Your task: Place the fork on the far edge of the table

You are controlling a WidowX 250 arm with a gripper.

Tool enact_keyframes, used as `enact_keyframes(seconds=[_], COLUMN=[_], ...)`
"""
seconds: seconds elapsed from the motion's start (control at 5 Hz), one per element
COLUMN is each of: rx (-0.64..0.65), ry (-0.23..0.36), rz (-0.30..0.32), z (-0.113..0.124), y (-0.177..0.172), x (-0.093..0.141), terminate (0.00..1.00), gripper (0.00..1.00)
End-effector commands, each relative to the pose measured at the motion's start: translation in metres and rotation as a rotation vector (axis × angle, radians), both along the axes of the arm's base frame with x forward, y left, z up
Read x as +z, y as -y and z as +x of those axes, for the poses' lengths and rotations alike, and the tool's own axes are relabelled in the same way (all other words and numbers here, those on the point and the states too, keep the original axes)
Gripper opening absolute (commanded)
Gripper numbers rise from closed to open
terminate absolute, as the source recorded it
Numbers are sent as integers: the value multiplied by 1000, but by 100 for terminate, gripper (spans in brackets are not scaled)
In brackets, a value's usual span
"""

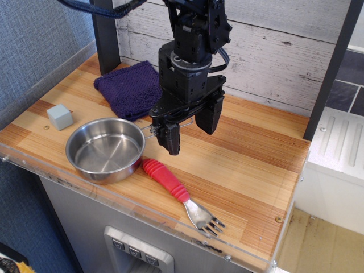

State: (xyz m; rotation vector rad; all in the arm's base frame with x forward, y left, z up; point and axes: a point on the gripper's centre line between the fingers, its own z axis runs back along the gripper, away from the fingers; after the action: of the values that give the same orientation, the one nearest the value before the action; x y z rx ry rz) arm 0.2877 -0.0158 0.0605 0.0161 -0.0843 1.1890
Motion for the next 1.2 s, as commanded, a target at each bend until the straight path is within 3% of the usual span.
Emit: enact_keyframes(seconds=[0.0,0.4,1.0], rx=[0,-18,-70], ry=[0,-13,33], rz=[0,-16,-30], z=[0,-15,-27], y=[0,-8,-13], x=[0,-19,-50], terminate=[0,0,0], gripper=[100,100,100])
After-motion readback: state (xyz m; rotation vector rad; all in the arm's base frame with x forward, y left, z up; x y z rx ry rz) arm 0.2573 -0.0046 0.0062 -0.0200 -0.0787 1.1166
